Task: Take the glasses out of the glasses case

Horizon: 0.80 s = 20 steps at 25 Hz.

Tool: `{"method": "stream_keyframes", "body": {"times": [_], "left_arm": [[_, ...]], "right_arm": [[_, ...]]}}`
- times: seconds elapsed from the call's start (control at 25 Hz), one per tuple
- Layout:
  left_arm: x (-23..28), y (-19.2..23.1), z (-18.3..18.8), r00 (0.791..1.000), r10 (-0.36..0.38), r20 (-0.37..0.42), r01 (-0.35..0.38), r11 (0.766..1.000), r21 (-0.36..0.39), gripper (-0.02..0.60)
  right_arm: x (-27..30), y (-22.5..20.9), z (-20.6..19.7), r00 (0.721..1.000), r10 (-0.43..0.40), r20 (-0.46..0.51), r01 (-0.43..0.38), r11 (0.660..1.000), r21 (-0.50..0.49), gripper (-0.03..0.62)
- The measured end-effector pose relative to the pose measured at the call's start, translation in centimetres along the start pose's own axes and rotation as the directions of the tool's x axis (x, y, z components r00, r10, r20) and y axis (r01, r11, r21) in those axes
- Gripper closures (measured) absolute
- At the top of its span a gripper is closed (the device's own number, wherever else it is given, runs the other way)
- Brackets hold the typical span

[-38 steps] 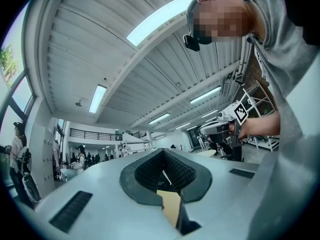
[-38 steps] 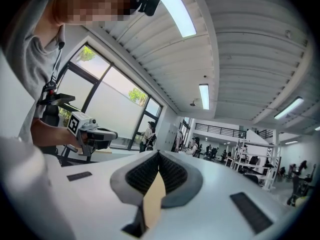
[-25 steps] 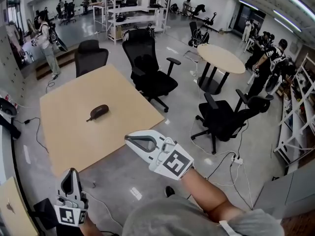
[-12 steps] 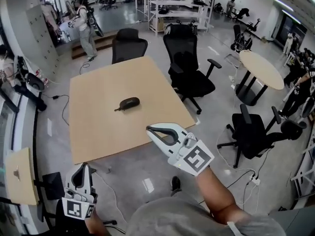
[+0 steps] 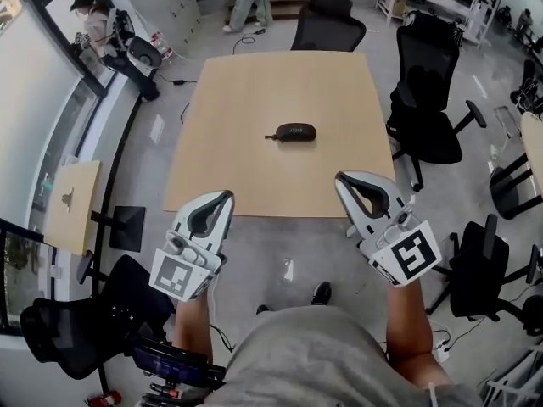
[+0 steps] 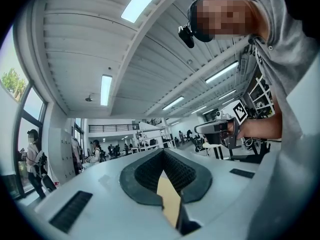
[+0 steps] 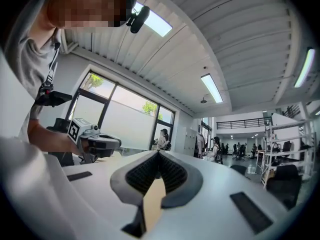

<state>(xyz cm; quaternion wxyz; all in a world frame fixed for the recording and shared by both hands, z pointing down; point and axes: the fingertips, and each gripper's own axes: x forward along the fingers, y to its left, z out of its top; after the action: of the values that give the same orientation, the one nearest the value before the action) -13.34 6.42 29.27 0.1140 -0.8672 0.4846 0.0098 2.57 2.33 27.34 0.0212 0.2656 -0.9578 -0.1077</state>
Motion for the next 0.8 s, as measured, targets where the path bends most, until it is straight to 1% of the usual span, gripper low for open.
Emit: {"method": "stream_keyframes", "body": {"times": [0.08,0.28,0.36,0.48,0.56,0.68,0.8], "left_arm": [[2.6,-0.9,0.4,1.000,0.011,-0.001,-0.011,1.000,-0.010,0.576],[6.7,-1.6,0.0,1.000,-0.004,-0.013,0.004,0.999,0.044,0.577],[8.2,-1.8,-0.2,1.000,-0.012,-0.021,0.013,0.999,0.053,0.576],[10.1,-1.5,-0.6,0.999,-0.003,-0.033,0.004,1.000,0.011,0.577],[10.9,-0.6,-1.5,0.999,-0.005,-0.042,0.005,1.000,0.003,0.577],[12.1,1.7,-3.3,0.998,-0.032,-0.051,0.033,0.999,0.027,0.577],[13.6,4.6,-4.8,0.997,-0.060,-0.041,0.060,0.998,0.010,0.577]], "right_arm": [[-0.6,-1.9,-0.1,1.000,0.017,0.010,-0.017,1.000,0.000,0.586],[-0.8,-5.3,0.6,0.996,0.023,0.089,-0.023,1.000,-0.004,0.586],[-1.0,-6.8,0.2,0.995,0.015,0.096,-0.016,1.000,0.007,0.586],[-0.8,-8.9,-0.8,0.996,0.004,0.087,-0.006,1.000,0.021,0.586],[0.1,-9.9,-1.7,0.997,-0.002,0.075,0.000,1.000,0.029,0.586],[2.4,-11.3,-2.9,0.999,-0.018,0.048,0.017,0.999,0.032,0.586],[5.1,-12.7,-3.3,0.998,-0.046,0.035,0.046,0.999,0.017,0.586]]}}
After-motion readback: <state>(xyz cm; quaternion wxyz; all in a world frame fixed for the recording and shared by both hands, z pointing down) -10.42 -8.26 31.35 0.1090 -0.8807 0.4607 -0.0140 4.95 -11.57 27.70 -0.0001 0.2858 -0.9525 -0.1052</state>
